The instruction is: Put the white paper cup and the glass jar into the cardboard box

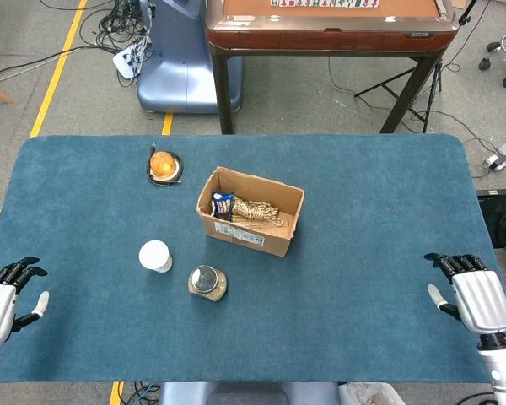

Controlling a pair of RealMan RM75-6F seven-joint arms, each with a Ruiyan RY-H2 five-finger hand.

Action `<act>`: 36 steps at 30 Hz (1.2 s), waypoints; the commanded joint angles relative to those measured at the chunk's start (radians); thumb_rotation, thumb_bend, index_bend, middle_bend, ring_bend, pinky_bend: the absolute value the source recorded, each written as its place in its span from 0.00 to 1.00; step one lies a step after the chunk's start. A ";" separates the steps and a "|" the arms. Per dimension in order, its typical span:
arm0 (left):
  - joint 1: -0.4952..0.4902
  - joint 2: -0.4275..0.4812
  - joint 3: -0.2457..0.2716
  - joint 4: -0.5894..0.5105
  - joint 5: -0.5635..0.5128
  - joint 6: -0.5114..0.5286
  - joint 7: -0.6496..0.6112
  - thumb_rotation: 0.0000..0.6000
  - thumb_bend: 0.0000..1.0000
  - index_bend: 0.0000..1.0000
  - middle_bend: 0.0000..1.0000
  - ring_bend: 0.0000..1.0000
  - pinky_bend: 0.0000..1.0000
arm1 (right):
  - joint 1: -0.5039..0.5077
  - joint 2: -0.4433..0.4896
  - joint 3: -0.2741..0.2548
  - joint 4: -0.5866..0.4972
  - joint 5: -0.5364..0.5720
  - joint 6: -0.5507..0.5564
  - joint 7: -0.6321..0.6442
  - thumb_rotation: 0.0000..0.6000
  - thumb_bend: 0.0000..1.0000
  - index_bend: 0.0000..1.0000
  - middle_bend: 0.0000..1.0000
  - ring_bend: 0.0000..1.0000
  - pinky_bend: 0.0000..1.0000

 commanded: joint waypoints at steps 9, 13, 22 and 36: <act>0.003 -0.006 -0.003 0.010 -0.002 0.008 0.002 1.00 0.36 0.40 0.25 0.27 0.52 | 0.003 0.011 0.002 -0.013 0.008 -0.009 0.003 1.00 0.33 0.31 0.42 0.37 0.34; 0.005 -0.006 -0.004 0.001 -0.001 0.014 -0.014 1.00 0.36 0.38 0.25 0.28 0.45 | 0.001 0.012 0.006 -0.015 0.007 0.002 0.004 1.00 0.33 0.31 0.42 0.37 0.34; -0.035 -0.001 -0.005 -0.037 0.063 -0.003 -0.062 1.00 0.33 0.33 0.17 0.15 0.19 | -0.002 0.017 0.004 -0.021 0.007 0.003 0.003 1.00 0.33 0.31 0.42 0.37 0.34; -0.188 -0.003 -0.024 -0.141 0.081 -0.205 0.011 1.00 0.32 0.33 0.00 0.00 0.14 | -0.053 0.025 0.002 -0.019 -0.012 0.097 0.025 1.00 0.33 0.31 0.42 0.37 0.34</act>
